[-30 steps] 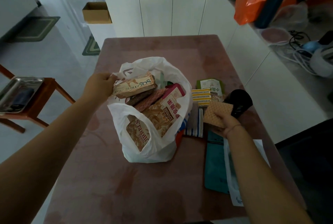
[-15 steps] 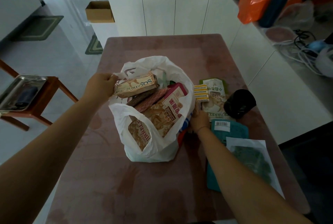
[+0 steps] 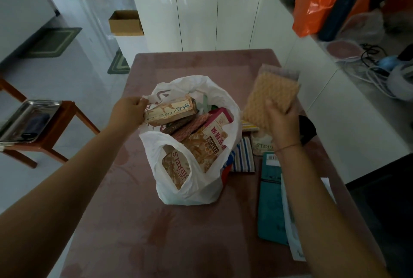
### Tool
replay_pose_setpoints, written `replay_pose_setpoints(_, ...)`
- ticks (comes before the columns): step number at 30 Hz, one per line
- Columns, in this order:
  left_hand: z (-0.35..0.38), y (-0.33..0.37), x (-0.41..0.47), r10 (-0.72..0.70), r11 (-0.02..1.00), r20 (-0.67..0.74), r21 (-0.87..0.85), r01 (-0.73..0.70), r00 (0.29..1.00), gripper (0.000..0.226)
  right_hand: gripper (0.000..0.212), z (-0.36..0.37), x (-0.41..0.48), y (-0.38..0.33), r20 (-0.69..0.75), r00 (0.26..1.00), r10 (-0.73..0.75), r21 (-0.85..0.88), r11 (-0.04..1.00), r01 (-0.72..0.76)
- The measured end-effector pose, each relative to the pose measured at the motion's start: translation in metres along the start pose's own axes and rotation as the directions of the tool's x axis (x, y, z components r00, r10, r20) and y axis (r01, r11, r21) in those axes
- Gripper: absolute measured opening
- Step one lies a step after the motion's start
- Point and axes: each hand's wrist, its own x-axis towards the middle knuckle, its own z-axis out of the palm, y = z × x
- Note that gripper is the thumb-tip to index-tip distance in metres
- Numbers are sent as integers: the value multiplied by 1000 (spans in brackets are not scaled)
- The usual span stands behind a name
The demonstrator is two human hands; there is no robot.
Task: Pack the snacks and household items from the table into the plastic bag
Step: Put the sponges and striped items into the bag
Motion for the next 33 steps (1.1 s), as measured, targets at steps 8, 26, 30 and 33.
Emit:
replay_pose_setpoints(8, -6, -17, 5, -64, 997, -48, -55, 62, 997, 36, 45, 44, -24, -29, 832, 478, 280, -402, 899, 173)
replay_pose_setpoints(26, -17, 20, -75, 789, 292, 427, 373, -881, 442, 37, 59, 64, -37, -5, 802, 459, 382, -588, 642, 492)
replay_pose_setpoints(30, -38, 39, -80, 764, 622, 235, -19, -783, 601, 35, 32, 66, -54, -3, 798, 364, 481, -589, 492, 641)
replay_pose_setpoints(33, -39, 53, -89, 715, 696, 251, -170, -697, 653, 22, 32, 77, -68, -3, 663, 343, 666, -607, 209, 767)
